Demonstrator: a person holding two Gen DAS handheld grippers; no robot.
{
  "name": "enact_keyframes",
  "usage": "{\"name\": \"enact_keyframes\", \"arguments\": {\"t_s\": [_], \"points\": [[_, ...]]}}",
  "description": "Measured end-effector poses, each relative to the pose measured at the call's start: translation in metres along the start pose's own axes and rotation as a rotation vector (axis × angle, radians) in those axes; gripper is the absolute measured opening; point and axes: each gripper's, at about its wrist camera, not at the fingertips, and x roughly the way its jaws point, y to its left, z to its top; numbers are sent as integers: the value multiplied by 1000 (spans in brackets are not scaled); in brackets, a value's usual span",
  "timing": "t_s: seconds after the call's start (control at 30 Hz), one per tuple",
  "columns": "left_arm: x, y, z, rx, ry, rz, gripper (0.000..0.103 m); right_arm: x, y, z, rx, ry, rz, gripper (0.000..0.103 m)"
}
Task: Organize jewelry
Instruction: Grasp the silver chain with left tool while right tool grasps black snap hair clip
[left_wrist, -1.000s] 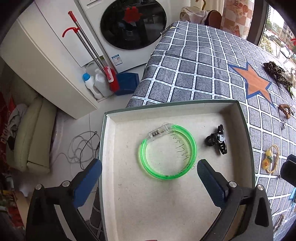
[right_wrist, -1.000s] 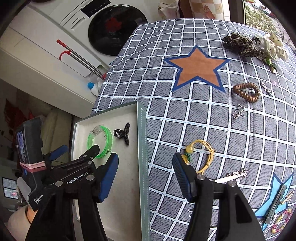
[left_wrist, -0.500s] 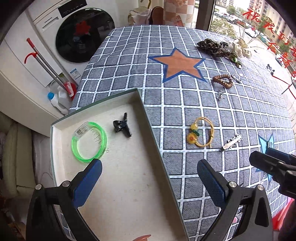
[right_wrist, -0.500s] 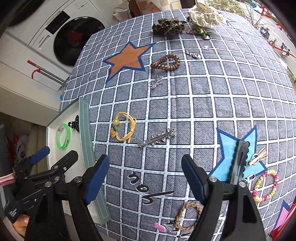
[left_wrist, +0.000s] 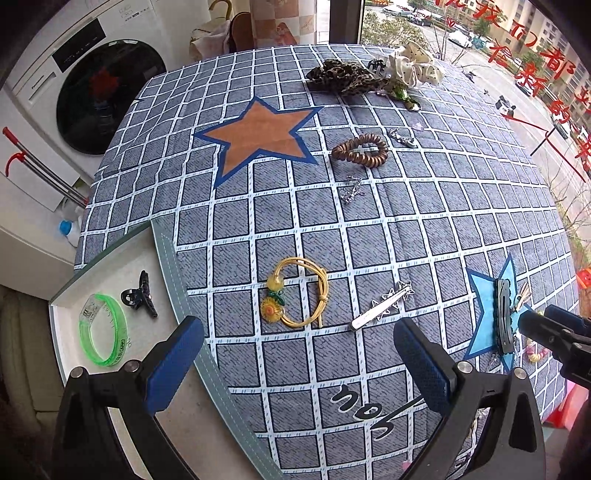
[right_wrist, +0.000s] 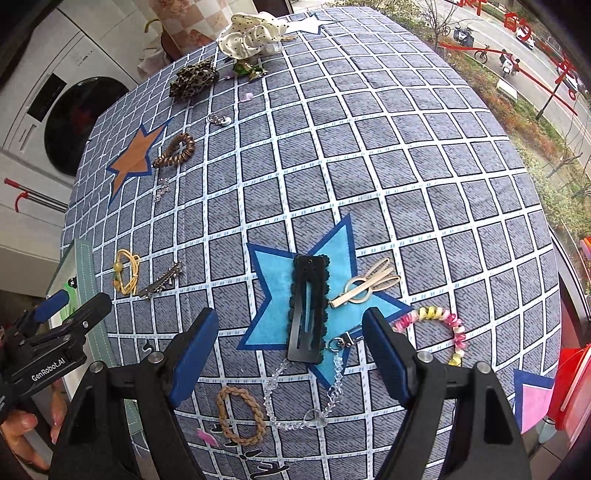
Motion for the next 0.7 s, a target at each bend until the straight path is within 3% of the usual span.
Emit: {"name": "enact_keyframes", "arguments": {"t_s": [0.53,0.6,0.7], "points": [[51,-28,71,7,-29,-1,103,40,9,16,-178,33,-101,82],[60,-30,76,8,-20,9,94,44,9,15,-191,43,-109,81],[74,-35,81,21,-5,17,93,47,9,15,-206,47,-115,79]]}}
